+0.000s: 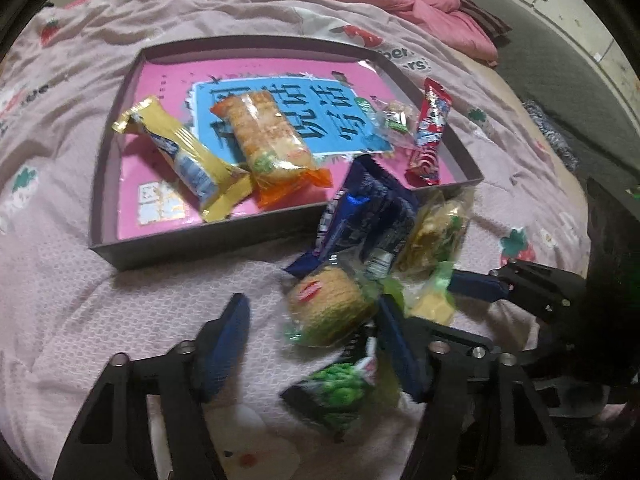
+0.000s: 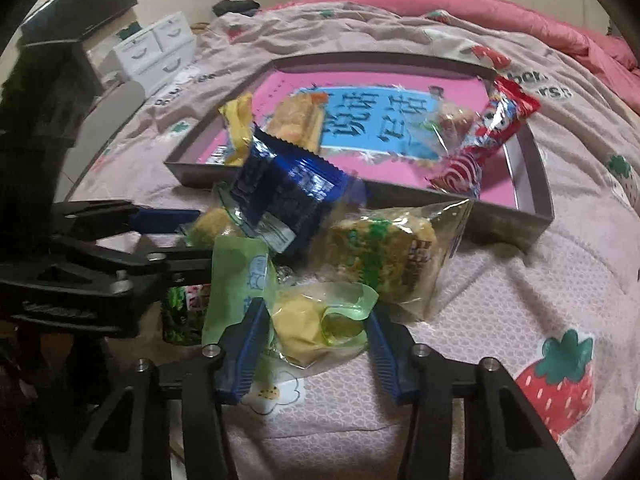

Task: Organize snacks
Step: 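Close the left gripper on the round cracker pack while the right gripper grasps a green pastry bag, then lift the cracker pack and green pastry bag and carry both over the tray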

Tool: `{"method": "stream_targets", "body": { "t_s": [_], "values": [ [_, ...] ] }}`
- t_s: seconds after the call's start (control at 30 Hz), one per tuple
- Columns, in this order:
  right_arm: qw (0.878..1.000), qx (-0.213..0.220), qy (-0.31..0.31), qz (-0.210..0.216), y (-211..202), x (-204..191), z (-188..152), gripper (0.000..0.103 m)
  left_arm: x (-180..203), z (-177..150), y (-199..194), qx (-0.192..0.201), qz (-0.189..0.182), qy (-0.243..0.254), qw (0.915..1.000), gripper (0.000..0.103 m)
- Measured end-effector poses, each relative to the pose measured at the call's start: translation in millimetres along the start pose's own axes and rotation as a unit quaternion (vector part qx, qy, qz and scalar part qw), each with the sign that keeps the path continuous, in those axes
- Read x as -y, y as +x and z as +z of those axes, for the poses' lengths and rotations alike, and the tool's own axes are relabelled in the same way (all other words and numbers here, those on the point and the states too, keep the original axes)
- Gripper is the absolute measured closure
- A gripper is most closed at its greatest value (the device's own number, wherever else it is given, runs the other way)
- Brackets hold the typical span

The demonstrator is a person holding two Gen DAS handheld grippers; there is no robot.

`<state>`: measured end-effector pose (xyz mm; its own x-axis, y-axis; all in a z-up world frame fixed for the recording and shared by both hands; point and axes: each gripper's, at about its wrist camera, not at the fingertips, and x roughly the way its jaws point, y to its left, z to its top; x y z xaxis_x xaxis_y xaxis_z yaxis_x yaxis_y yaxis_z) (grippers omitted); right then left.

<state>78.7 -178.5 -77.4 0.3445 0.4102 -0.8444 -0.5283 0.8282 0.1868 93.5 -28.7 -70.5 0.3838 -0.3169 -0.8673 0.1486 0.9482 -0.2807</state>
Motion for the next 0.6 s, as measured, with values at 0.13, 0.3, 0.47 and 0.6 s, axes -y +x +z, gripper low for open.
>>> {"method": "stream_targets", "body": {
  "t_s": [0.13, 0.3, 0.47, 0.6],
  "values": [
    [1.0, 0.006, -0.003, -0.005, -3.6, -0.5, -0.1, 0.059, 5.7, -1.0, 0.5, -0.001, -0.007, 0.009, 0.9999, 0.053],
    [1.0, 0.013, 0.015, -0.006, -9.6, 7.4, -1.6, 0.061, 6.8, -2.6, -2.7, 0.002, -0.008, 0.012, 0.9999, 0.055],
    [0.999, 0.034, 0.019, -0.001, -21.2, 8.9, -1.1, 0.061, 4.3, -3.5, -12.3, 0.014, -0.009, 0.012, 0.9998, 0.056],
    [0.998, 0.056, 0.027, 0.004, -31.1, 11.5, 0.5, 0.061, 2.7, -2.7, -24.9, 0.029, -0.016, 0.007, 0.9994, 0.056]
  ]
}}
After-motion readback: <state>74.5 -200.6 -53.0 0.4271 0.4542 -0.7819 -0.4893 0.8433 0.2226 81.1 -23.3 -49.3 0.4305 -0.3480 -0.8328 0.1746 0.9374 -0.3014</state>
